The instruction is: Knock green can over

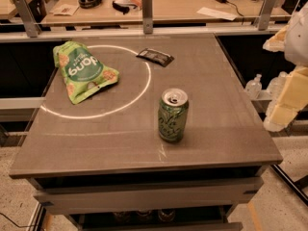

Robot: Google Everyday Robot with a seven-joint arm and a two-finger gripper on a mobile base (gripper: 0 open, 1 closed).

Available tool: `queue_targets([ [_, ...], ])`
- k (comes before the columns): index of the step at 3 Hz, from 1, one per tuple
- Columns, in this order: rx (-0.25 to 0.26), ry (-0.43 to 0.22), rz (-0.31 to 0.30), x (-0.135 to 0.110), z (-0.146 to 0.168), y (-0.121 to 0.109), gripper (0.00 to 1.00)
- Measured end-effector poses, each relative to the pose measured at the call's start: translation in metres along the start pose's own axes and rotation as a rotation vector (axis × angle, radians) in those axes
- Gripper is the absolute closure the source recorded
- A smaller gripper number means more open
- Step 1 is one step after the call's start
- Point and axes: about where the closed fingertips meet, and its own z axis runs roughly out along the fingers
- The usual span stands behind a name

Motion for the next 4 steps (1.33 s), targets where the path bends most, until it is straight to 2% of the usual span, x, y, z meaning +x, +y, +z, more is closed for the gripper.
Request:
queue_targets([
  [1, 0.0, 0.0, 0.0, 0.0, 0.0, 0.0, 0.0],
  [2, -0.007, -0.064, 0.048, 0.003, 0.005, 0.002, 0.0],
  [3, -0.021, -0.208, 0.09, 0.012, 0.019, 0.002, 0.0],
  [4, -0.026, -0.395, 0.075, 0.014, 0.029, 0.005, 0.0],
])
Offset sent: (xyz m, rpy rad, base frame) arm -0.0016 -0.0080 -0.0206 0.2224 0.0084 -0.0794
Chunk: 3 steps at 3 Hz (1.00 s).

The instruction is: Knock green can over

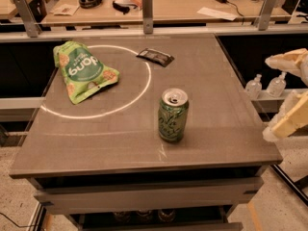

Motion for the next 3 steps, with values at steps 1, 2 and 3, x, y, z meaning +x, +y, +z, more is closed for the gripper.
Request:
queue_targets([
  [1, -0.017, -0.177, -0.042, -0.007, 0.006, 0.005, 0.0],
  [2, -0.038, -0.285, -0.086, -0.014, 0.011, 0.01, 0.0],
  [3, -0.068, -0.341, -0.085, -0.014, 0.025, 0.017, 0.0],
])
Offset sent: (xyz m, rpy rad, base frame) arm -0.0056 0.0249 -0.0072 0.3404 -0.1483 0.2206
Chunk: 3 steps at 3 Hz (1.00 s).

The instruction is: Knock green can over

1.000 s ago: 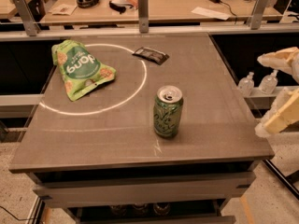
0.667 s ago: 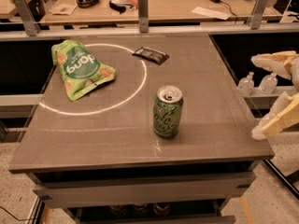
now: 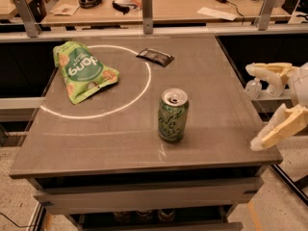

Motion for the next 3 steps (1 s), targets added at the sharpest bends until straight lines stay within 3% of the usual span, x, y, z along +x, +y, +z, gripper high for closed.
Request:
queue_targets([
  [3, -0.056, -0.201, 0.107, 0.019, 0.06, 0.0, 0.0],
])
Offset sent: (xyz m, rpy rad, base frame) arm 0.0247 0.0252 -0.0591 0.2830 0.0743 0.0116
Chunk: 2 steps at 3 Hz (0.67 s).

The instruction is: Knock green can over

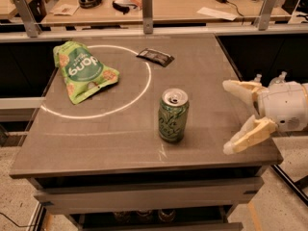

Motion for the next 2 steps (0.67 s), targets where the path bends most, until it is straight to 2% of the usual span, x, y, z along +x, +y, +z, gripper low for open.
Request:
queue_targets([
  [1, -0.019, 0.039, 0.003, 0.0, 0.0166, 0.0029, 0.0],
  [2, -0.021, 0.043, 0.002, -0.0001, 0.0179, 0.0033, 0.0],
])
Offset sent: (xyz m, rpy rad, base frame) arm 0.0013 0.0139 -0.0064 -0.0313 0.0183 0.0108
